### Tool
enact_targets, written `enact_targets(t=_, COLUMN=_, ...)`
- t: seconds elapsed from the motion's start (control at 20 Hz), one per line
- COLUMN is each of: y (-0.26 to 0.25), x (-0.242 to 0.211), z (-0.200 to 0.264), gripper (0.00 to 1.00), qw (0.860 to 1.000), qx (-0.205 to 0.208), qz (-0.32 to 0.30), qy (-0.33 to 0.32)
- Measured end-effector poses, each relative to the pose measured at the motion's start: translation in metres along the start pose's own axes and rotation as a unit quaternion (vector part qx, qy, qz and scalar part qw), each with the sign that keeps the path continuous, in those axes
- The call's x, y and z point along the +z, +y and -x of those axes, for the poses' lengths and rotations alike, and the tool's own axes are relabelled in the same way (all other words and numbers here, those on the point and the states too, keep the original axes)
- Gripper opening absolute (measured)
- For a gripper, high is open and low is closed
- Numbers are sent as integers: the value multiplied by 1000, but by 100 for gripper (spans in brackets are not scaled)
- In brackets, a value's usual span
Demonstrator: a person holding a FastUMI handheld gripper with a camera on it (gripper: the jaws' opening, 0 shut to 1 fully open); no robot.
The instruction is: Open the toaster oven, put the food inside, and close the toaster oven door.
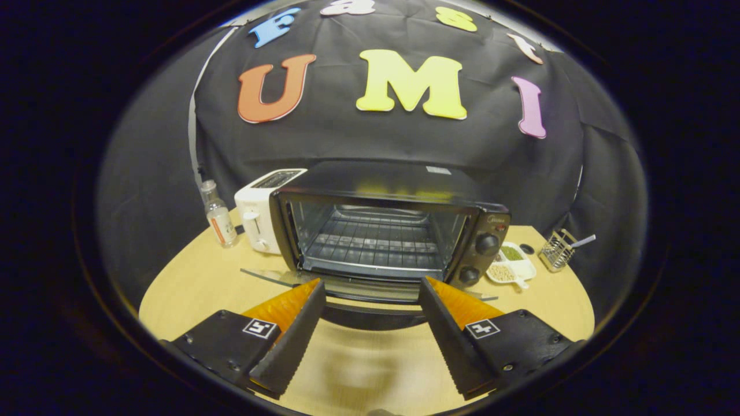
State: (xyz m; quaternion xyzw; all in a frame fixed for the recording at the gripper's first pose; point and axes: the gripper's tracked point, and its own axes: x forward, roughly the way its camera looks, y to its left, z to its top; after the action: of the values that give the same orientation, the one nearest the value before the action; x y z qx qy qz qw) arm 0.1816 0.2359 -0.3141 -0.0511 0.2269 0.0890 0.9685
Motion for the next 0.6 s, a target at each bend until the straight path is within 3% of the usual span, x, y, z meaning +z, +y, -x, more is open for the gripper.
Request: enact_targets(t=0.6, y=8, x=-85, z=-7, gripper=100, qw=994, qx=25, qz=-15, qy=104)
